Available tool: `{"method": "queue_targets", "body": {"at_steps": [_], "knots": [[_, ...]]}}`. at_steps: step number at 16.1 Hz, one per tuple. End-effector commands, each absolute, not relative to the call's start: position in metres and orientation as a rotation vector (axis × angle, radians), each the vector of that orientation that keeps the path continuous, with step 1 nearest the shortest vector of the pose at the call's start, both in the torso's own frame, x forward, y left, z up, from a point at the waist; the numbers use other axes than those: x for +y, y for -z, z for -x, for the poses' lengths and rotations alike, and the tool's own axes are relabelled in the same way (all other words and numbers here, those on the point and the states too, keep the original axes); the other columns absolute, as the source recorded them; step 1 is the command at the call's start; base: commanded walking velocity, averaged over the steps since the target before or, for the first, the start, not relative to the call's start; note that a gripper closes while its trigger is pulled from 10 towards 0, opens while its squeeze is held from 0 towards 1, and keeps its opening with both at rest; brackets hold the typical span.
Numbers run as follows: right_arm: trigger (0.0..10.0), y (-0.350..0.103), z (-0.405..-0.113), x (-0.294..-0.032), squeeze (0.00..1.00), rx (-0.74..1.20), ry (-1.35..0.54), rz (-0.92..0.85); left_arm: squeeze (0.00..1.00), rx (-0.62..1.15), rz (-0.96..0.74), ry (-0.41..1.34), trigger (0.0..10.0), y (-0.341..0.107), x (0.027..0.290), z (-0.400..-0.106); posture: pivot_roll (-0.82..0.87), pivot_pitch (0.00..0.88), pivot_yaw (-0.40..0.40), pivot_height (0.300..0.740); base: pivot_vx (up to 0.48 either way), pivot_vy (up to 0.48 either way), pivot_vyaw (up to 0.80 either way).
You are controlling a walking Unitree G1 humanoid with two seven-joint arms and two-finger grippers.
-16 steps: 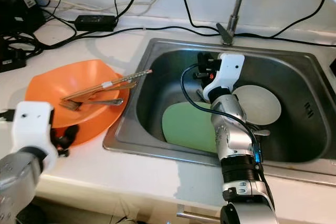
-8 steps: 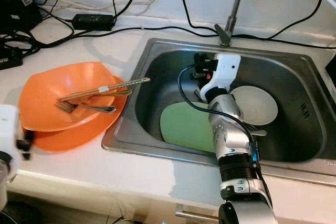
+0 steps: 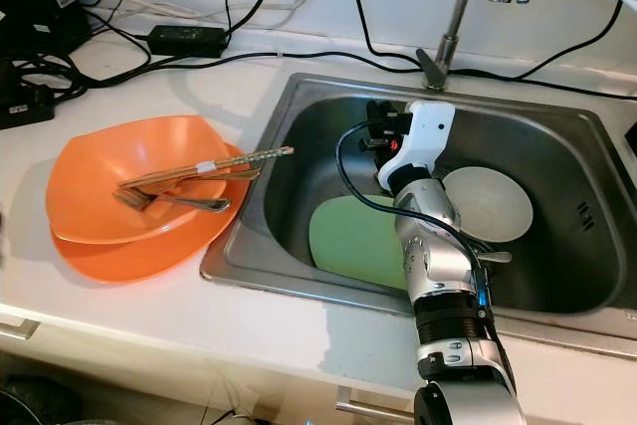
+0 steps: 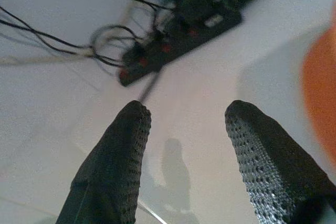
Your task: Kitchen organization
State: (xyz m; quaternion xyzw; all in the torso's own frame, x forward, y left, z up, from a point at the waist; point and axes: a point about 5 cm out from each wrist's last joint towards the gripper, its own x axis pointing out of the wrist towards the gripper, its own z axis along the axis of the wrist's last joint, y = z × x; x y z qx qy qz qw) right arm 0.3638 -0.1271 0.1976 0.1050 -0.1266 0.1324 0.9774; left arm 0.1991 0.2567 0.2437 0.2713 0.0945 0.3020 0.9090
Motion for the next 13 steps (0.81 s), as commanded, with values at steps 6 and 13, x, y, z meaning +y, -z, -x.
{"method": "queue_targets", "body": {"at_steps": [6, 13], "knots": [[10.0, -0.200, -0.365, -0.127, 0.00, -0.270, -0.262, -0.226, 0.00, 0.012, -0.778, -0.788, 10.0, -0.276, 0.267, -0.201, 0.26, 0.102, -0.005, 0.740, 0.000, 0.000, 0.00], [10.0, -0.205, -0.366, -0.133, 0.00, -0.296, -0.234, -0.223, 0.00, -0.507, -0.747, -0.388, 10.0, -0.323, 0.185, -0.255, 0.21, 0.053, 0.007, 0.740, 0.000, 0.000, 0.00]]}}
